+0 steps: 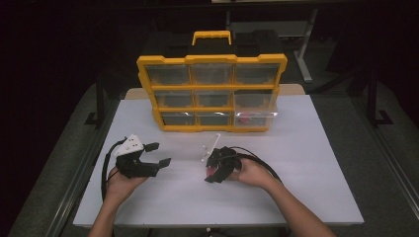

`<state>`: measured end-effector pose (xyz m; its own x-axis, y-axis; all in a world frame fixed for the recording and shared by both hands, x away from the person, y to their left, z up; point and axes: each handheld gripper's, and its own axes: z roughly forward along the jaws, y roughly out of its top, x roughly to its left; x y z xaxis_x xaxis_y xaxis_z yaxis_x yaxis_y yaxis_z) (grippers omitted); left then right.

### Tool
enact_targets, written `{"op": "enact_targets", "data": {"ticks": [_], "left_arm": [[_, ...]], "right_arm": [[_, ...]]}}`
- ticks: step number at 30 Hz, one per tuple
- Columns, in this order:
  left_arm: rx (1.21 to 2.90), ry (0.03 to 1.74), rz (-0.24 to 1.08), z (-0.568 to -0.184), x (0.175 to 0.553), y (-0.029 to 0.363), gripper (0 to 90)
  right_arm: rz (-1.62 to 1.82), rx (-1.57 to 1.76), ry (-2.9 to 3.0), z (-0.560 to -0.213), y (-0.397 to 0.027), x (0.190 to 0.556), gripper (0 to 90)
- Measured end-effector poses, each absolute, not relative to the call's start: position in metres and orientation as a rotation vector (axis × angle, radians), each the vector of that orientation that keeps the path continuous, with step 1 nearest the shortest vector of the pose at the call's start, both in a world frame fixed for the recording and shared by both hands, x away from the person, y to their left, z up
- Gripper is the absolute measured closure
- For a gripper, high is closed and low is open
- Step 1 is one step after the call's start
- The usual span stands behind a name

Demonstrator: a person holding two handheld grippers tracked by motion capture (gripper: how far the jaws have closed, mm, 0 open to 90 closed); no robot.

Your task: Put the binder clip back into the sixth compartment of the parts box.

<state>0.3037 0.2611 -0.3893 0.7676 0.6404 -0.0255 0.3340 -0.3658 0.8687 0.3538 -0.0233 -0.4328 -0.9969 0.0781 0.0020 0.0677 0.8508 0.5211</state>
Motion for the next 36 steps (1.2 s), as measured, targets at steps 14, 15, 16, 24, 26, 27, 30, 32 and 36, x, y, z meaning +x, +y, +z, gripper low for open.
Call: {"op": "enact_targets", "data": {"ticks": [14,15,16,24,26,27,30,32,36], "left_arm": [[1.976,0.734,0.395,-0.3888,0.3034,0.2617,26.5],[1.978,0.734,0.396,-0.3888,0.3034,0.2617,26.5],[1.977,0.734,0.395,-0.3888,0.3034,0.2618,26.5],[1.98,0.733,0.395,-0.3891,0.3036,0.2613,26.5],[1.981,0.73,0.397,-0.3889,0.3035,0.2615,26.5],[1.98,0.732,0.397,-0.389,0.3035,0.2614,26.5],[1.981,0.732,0.397,-0.3892,0.3034,0.2612,26.5],[1.981,0.732,0.396,-0.3892,0.3034,0.2611,26.5],[1.98,0.732,0.398,-0.3892,0.3034,0.2613,26.5]], "right_arm": [[0.866,0.158,3.034,-0.4325,-0.0262,0.3531,47.3],[0.863,0.158,3.035,-0.4324,-0.0265,0.3526,47.0],[0.865,0.155,3.033,-0.4324,-0.0267,0.3521,46.4],[0.868,0.157,3.018,-0.4335,-0.0298,0.3491,46.5],[0.856,0.148,3.009,-0.4331,-0.0296,0.3482,48.4],[0.855,0.147,3.009,-0.4329,-0.0295,0.3482,48.5],[0.858,0.149,3.019,-0.4328,-0.03,0.3488,48.5],[0.869,0.154,3.031,-0.4327,-0.0311,0.3499,48.5],[0.884,0.165,3.053,-0.432,-0.0329,0.3507,48.5]]}}
